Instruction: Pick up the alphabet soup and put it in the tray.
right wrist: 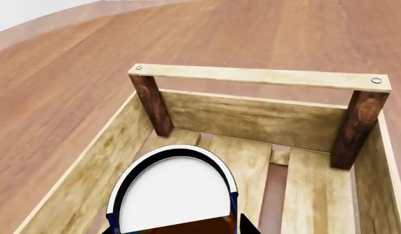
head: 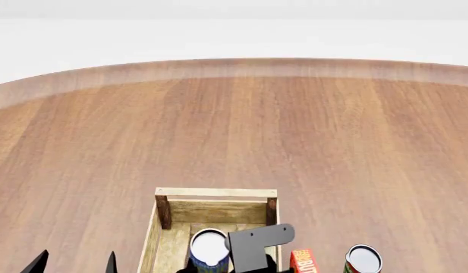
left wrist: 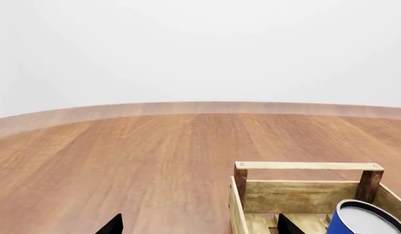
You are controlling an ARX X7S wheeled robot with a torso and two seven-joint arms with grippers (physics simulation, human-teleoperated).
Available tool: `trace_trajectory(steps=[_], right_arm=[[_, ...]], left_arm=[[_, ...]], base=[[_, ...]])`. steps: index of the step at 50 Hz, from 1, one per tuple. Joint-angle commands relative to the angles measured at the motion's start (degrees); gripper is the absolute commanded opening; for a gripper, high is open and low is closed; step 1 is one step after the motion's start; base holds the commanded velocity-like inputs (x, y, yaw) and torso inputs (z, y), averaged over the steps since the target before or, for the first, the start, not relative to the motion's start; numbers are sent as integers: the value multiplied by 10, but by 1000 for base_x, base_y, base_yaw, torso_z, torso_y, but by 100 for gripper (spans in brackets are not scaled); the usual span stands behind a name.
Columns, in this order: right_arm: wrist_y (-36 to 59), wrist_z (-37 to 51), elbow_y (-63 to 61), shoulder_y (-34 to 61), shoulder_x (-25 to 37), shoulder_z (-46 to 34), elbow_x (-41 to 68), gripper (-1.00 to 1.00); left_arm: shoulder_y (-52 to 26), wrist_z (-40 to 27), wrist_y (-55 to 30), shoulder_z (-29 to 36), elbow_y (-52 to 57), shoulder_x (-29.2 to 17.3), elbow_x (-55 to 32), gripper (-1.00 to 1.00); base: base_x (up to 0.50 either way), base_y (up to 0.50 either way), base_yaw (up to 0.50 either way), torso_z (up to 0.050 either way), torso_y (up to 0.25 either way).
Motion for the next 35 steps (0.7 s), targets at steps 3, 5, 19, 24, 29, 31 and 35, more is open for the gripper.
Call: trace_trajectory(steps=[3, 5, 19, 24, 29, 31, 35], right_arm=[[-8, -4, 62, 33, -10, -12, -9, -100], [-9, -3, 67, 35, -11, -16, -10, -100], [-11, 2, 90, 44, -11, -33, -4, -100], [-9, 4, 93, 47, -11, -39, -2, -100], [-7, 3, 94, 49, -9, -43, 4, -100], [-4, 4, 93, 50, -9, -45, 6, -100], [0, 2, 95, 51, -8, -46, 13, -100]], left_arm=[[-1, -1, 2, 1, 0, -1, -3, 100], [-1, -1, 2, 2, -1, -1, -4, 100], [-2, -3, 4, 5, -3, -1, -5, 100], [-2, -3, 5, 6, -4, -1, -5, 100], [-3, -3, 6, 7, -6, -1, -6, 100], [-3, -3, 6, 8, -6, -1, -6, 100], [-3, -4, 7, 8, -6, -2, -6, 100]], base=[[0, 0, 0, 3, 0], [0, 0, 0, 0, 0], [0, 0, 0, 0, 1], [0, 0, 0, 0, 0], [0, 0, 1, 0, 0], [0, 0, 0, 0, 0], [0, 0, 1, 0, 0]])
